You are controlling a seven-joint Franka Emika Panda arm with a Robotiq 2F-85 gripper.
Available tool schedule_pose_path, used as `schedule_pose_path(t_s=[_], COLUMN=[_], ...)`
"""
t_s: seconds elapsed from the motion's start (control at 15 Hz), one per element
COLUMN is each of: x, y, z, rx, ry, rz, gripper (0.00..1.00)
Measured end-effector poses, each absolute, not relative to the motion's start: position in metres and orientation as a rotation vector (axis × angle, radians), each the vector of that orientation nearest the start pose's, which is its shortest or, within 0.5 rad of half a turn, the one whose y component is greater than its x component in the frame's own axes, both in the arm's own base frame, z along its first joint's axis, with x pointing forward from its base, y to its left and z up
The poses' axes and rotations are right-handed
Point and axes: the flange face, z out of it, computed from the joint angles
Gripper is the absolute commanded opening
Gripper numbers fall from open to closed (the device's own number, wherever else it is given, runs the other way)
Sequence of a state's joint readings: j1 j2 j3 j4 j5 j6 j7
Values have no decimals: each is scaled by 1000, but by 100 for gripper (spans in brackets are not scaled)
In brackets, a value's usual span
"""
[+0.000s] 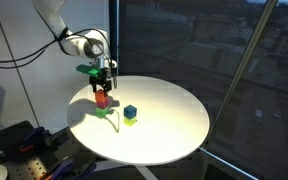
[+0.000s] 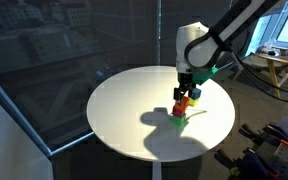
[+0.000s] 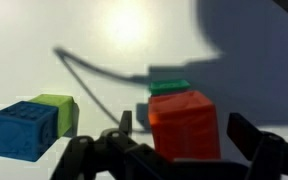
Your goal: Put the orange block on the blue block
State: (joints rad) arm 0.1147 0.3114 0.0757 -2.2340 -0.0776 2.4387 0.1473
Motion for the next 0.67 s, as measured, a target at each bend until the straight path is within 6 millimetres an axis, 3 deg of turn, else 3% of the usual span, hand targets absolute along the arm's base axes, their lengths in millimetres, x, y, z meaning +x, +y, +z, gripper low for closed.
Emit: schedule_pose_path(t_s=[0.27, 0.67], x=[528, 530], y=[103, 104], z=[214, 216], rx=[-3175, -3179], ry=[-163, -148], rz=[173, 168], gripper=[35, 28])
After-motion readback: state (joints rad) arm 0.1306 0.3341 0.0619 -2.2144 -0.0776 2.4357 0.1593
